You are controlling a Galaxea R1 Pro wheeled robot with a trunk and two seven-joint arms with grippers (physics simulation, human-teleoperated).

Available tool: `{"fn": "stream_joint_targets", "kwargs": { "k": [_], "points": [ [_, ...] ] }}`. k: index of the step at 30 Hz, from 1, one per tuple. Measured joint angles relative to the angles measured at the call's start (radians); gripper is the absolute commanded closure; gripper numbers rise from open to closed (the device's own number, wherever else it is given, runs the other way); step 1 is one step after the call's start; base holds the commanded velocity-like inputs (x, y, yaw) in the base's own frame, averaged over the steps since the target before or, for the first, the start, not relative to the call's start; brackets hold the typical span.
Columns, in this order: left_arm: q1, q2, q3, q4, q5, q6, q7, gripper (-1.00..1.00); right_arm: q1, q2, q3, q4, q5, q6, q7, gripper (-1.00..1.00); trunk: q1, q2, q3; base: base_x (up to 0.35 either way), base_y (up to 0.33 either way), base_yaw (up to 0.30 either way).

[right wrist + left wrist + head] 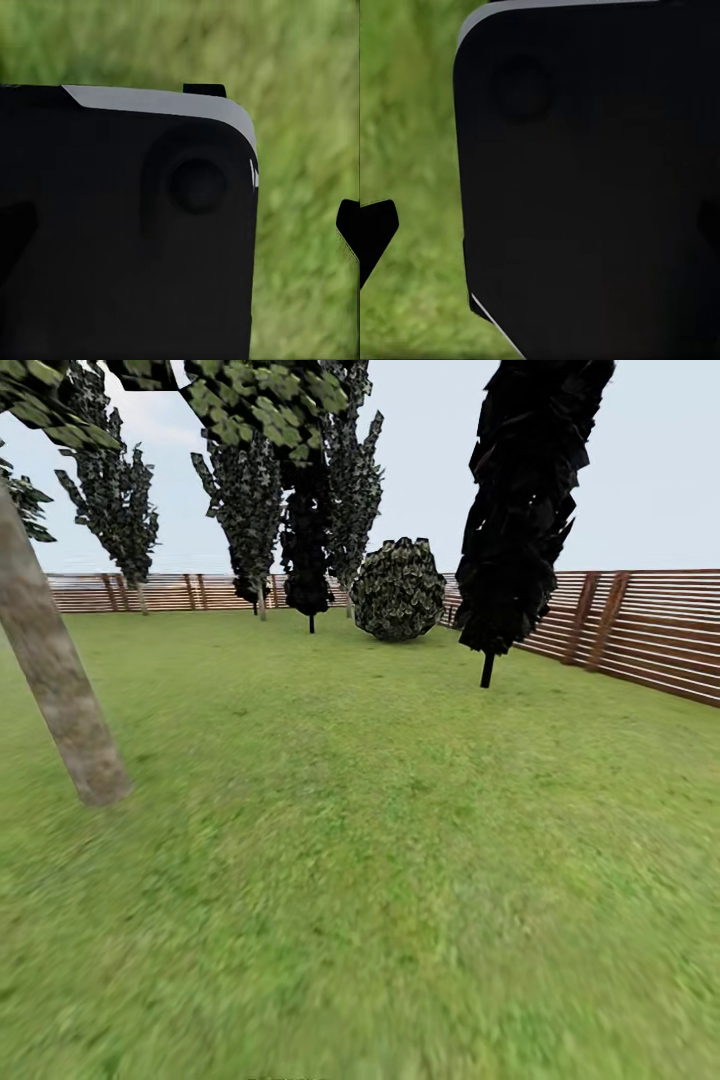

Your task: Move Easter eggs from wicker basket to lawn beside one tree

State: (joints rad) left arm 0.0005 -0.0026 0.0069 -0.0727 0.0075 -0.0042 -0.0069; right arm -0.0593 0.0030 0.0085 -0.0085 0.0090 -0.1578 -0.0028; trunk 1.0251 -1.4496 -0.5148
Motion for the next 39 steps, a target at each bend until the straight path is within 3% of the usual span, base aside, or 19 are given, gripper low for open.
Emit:
{"fn": "stream_joint_targets", "kwargs": {
  "k": [39],
  "points": [
    [0.000,0.000,0.000,0.000,0.000,0.000,0.000,-1.00,0.000,0.000,0.000,-0.001,0.001,0.000,0.000,-1.00,0.000,0.000,0.000,0.000,0.000,0.291]
  ]
}}
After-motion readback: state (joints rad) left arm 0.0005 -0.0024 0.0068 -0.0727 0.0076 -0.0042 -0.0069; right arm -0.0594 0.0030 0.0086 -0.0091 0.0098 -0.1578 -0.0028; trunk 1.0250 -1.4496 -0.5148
